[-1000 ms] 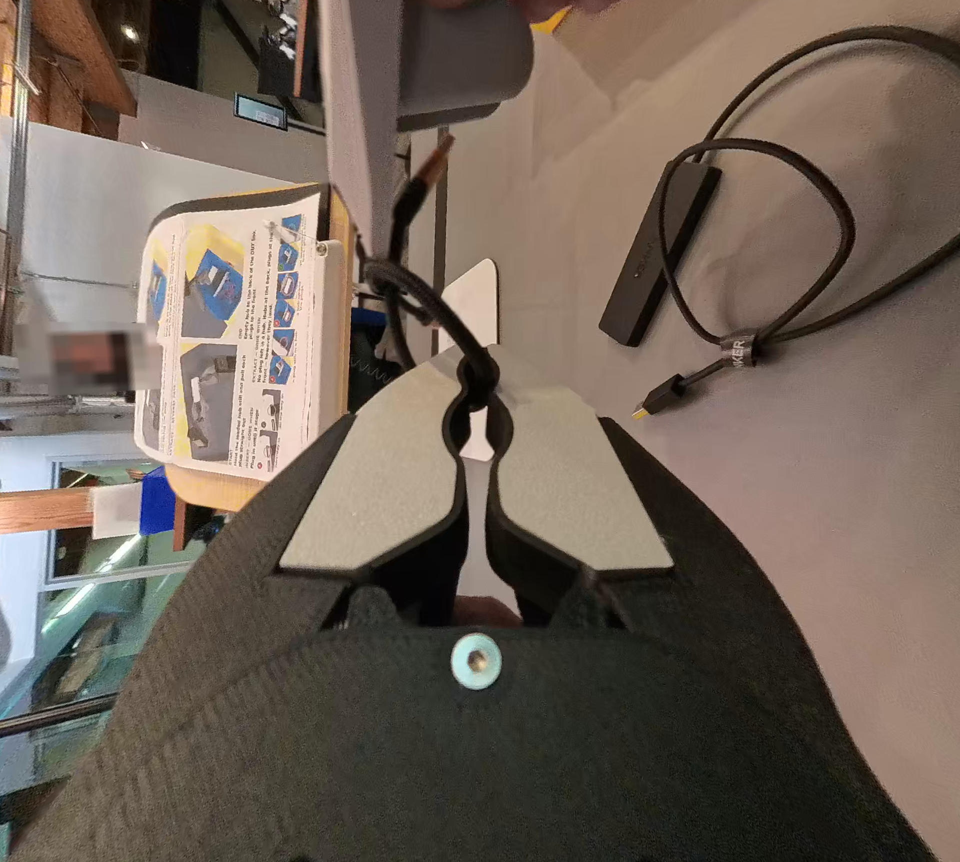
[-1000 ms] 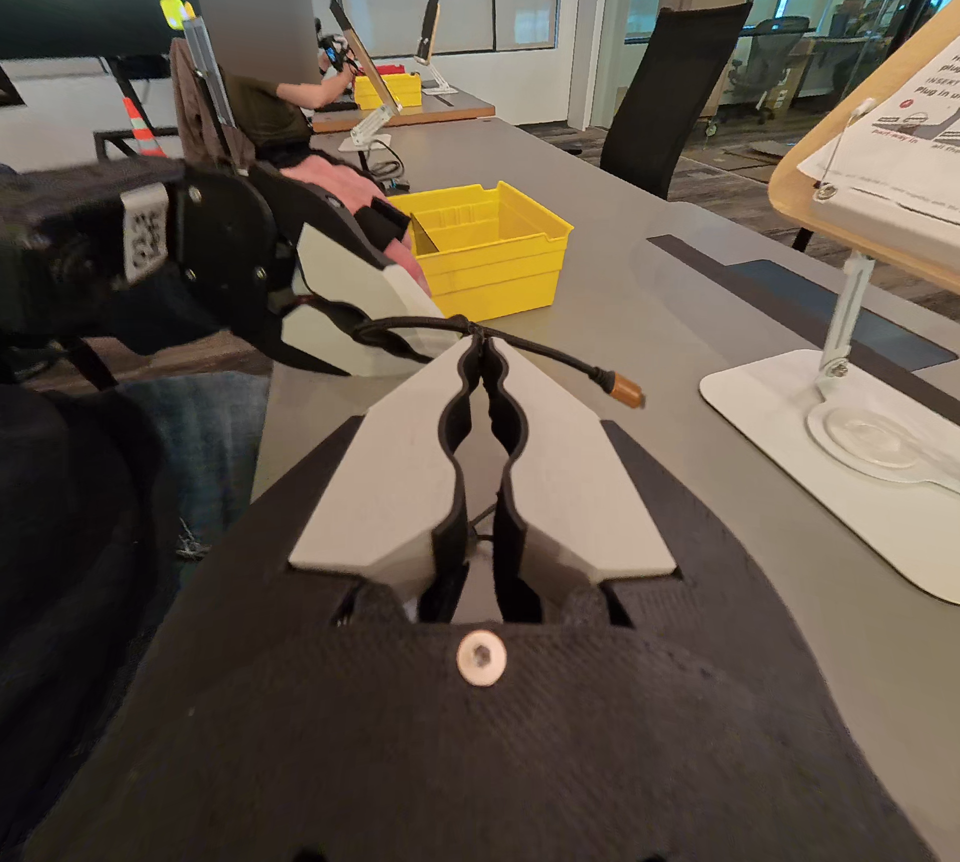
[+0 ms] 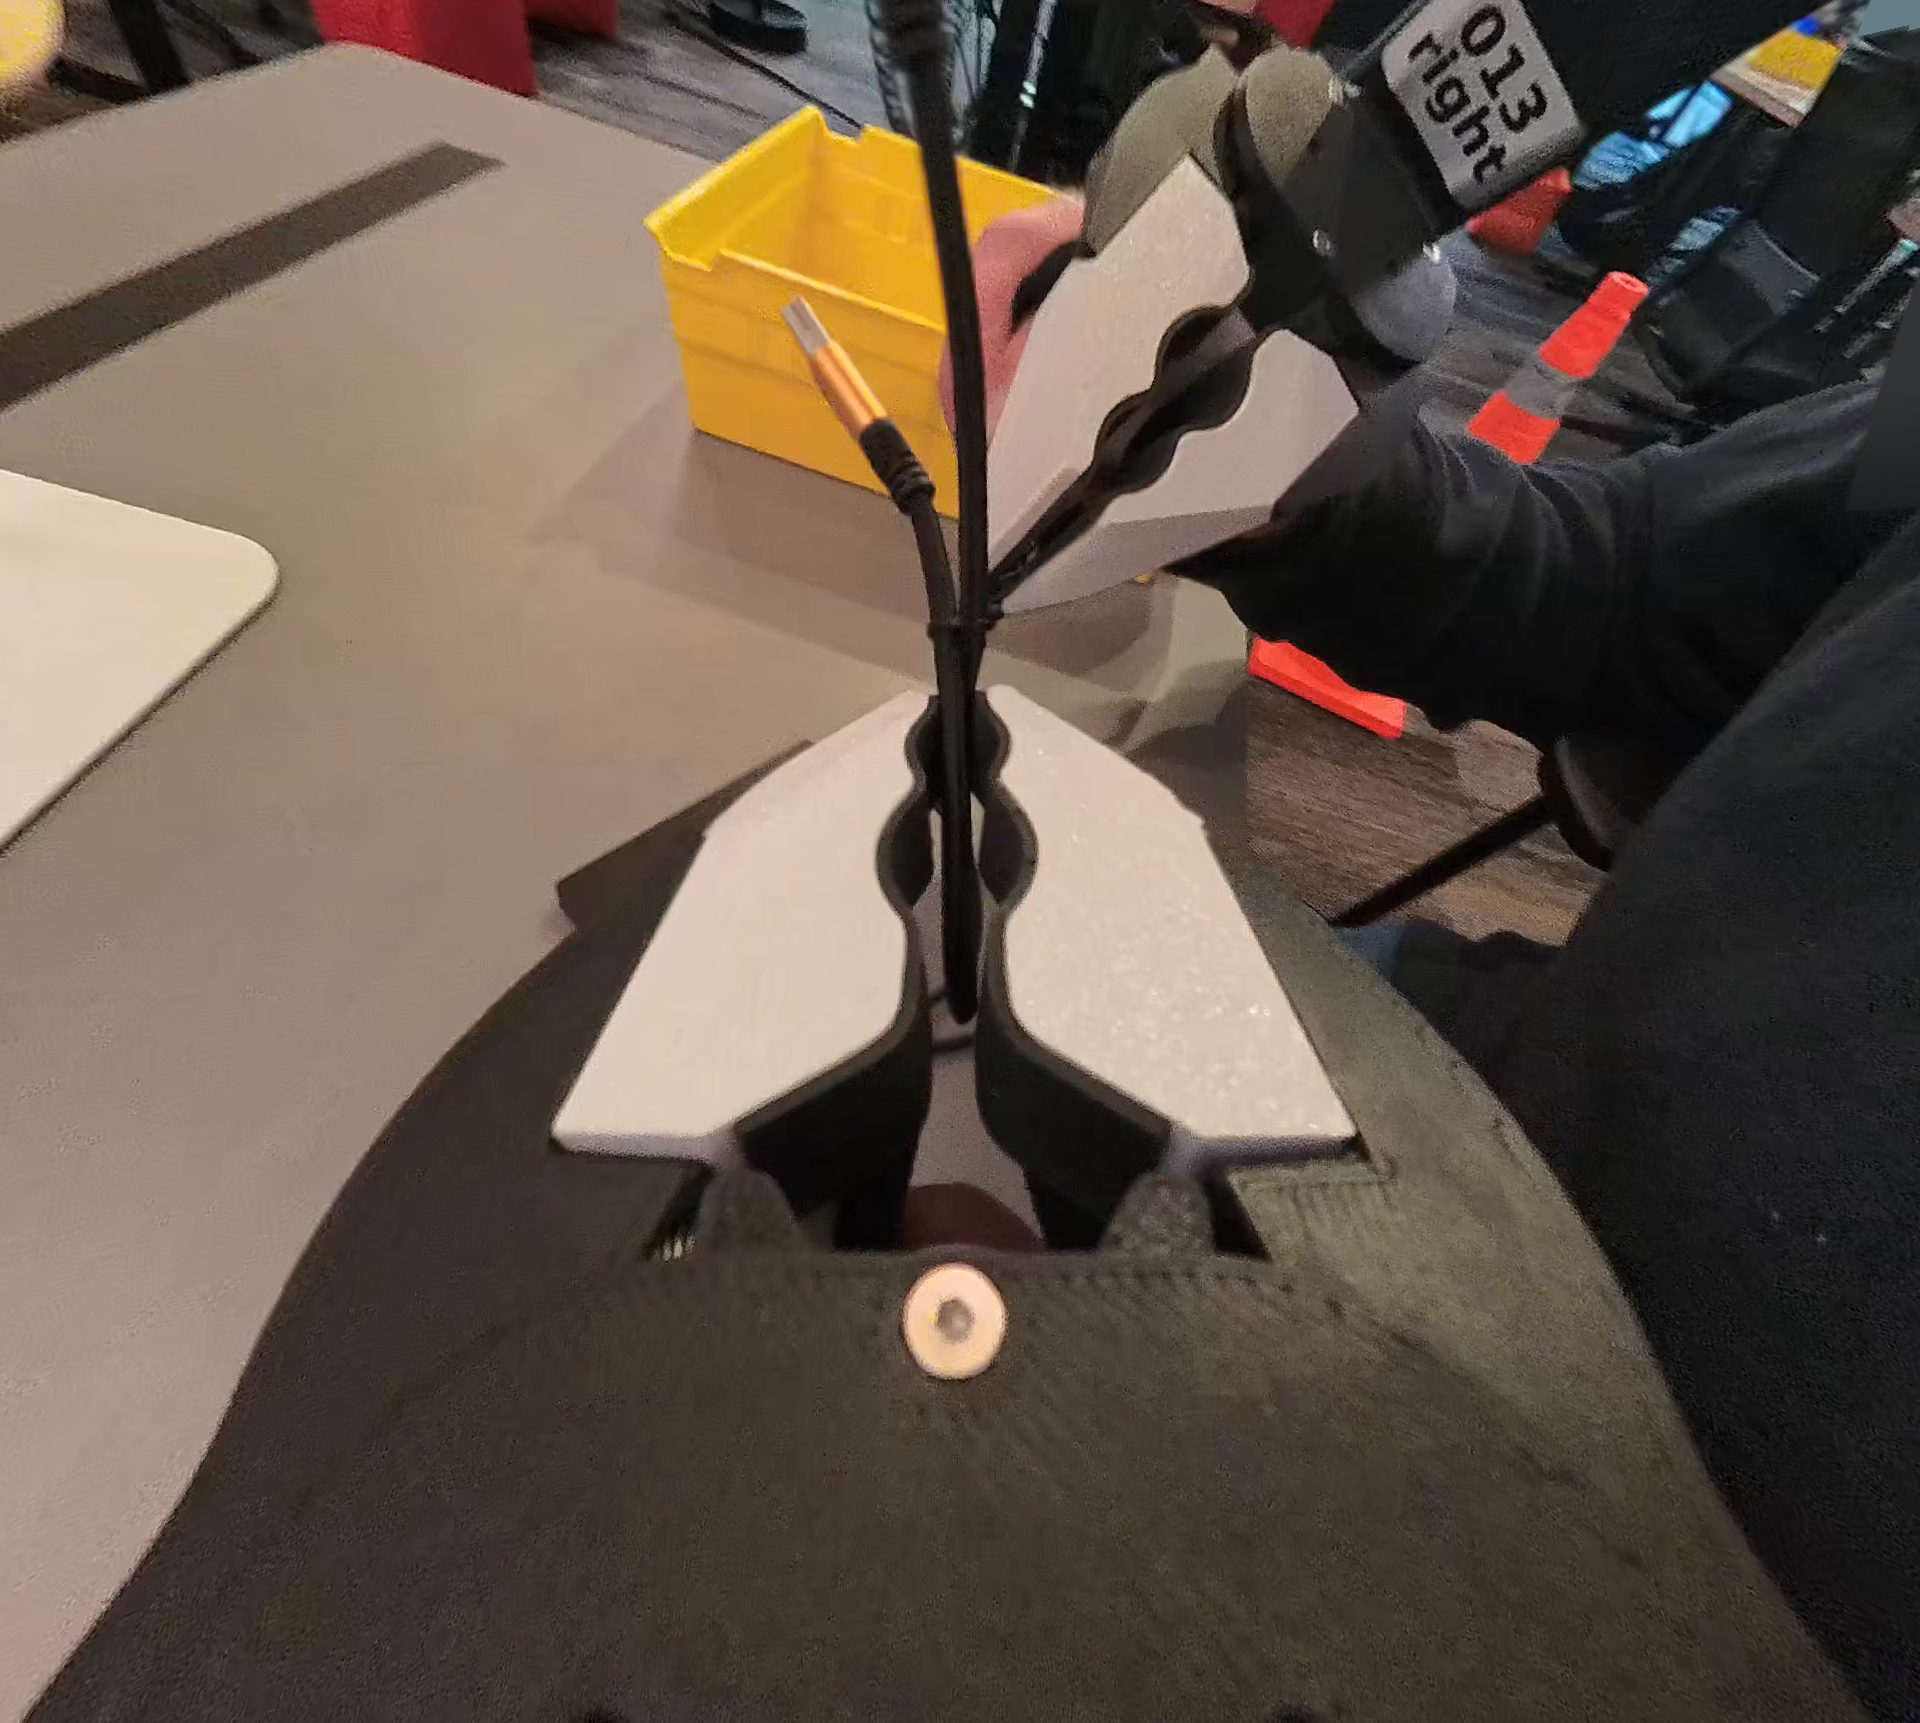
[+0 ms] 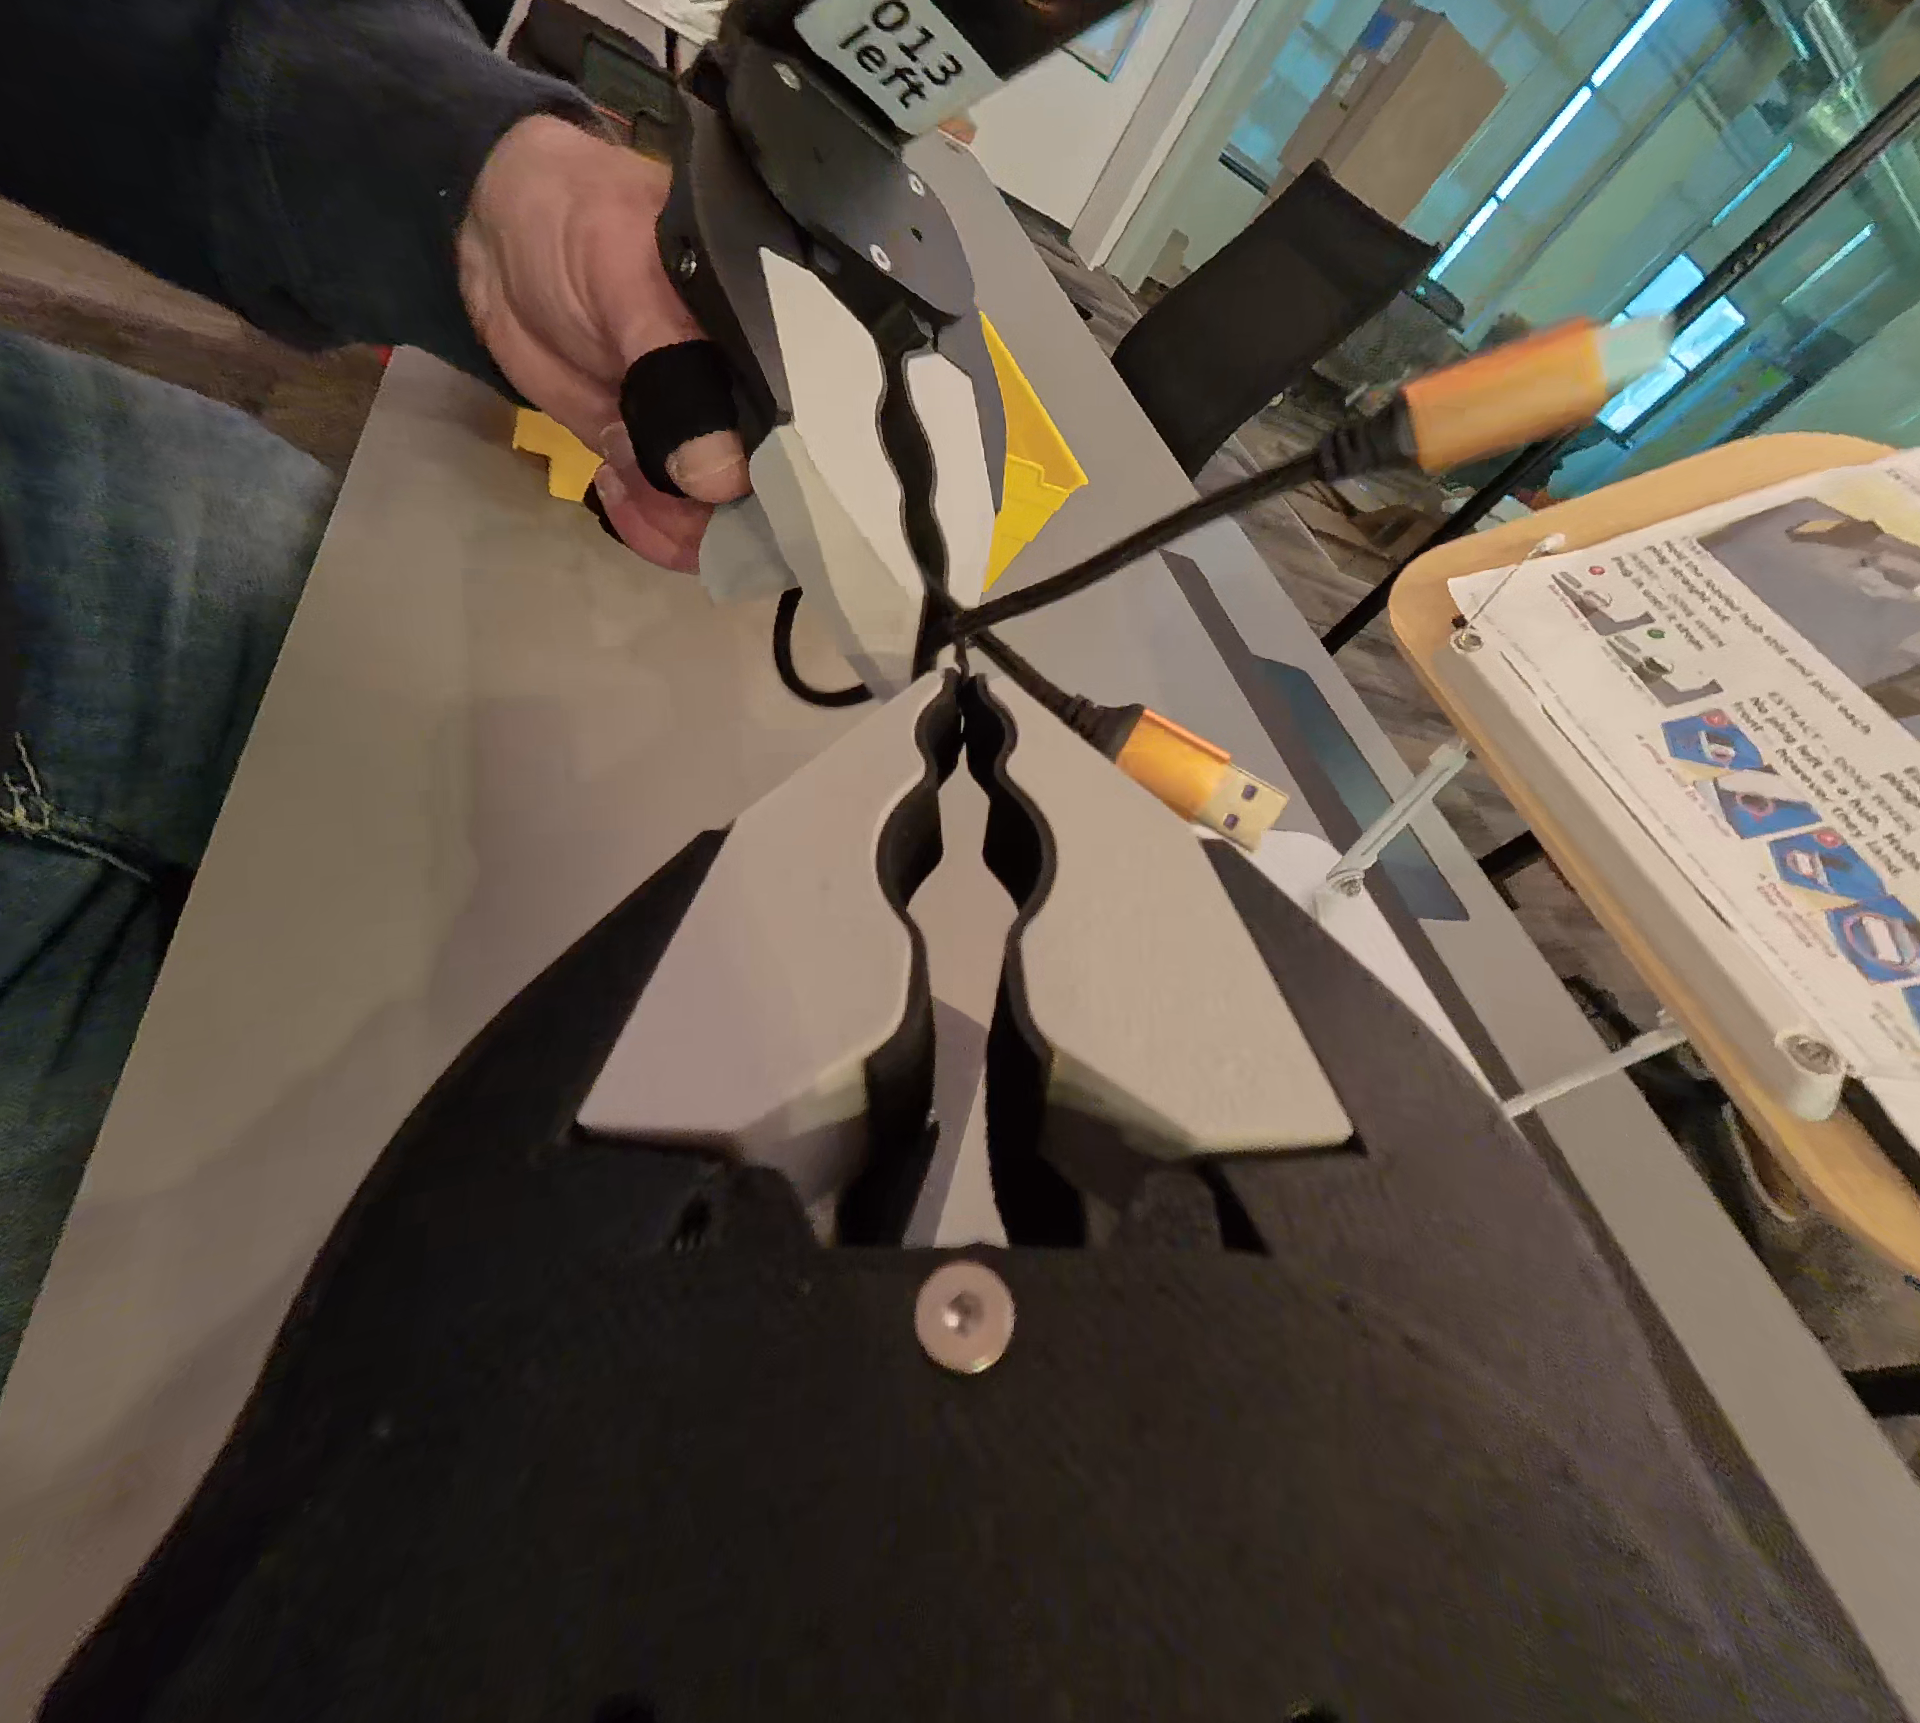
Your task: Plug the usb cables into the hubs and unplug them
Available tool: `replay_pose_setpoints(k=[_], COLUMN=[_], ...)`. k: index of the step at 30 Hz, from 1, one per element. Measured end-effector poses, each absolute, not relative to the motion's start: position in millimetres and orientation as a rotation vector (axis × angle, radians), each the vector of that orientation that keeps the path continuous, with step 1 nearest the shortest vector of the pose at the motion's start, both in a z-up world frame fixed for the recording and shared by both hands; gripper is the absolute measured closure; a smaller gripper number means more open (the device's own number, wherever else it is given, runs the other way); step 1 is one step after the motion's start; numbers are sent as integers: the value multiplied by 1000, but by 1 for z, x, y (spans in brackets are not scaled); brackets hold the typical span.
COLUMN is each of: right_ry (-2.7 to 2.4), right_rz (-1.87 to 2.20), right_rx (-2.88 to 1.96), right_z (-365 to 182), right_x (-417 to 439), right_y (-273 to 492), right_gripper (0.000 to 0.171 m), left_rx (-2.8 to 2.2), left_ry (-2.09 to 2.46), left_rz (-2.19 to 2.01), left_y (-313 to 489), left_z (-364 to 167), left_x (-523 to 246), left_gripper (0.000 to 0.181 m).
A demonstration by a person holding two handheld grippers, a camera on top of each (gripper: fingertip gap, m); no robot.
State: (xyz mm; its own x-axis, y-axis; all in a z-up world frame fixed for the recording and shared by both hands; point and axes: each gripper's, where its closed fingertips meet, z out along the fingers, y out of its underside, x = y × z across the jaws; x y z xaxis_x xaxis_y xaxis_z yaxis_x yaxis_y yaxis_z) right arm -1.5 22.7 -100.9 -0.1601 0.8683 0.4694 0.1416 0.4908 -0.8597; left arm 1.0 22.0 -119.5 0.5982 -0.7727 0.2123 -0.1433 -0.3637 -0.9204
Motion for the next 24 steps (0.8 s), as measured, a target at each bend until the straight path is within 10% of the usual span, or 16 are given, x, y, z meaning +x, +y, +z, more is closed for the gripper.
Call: replay_pose_setpoints(k=[1, 11, 24], right_ry=[-1611, -1398, -1457], right_rz=[828, 1257, 90], right_rx=[-909, -1209, -708], right_z=[-101, -100, -79], right_x=[-1, -5, -1], right_y=[24, 22, 33], right_gripper=[171, 171, 160], left_rx=[-1833, -1755, -1802], left_ry=[722, 638, 585], left_rz=[-784, -643, -642], left_y=[24, 32, 34], left_z=[-116, -102, -103], left_x=[-2, -10, -8], left_gripper=[177, 178, 178])
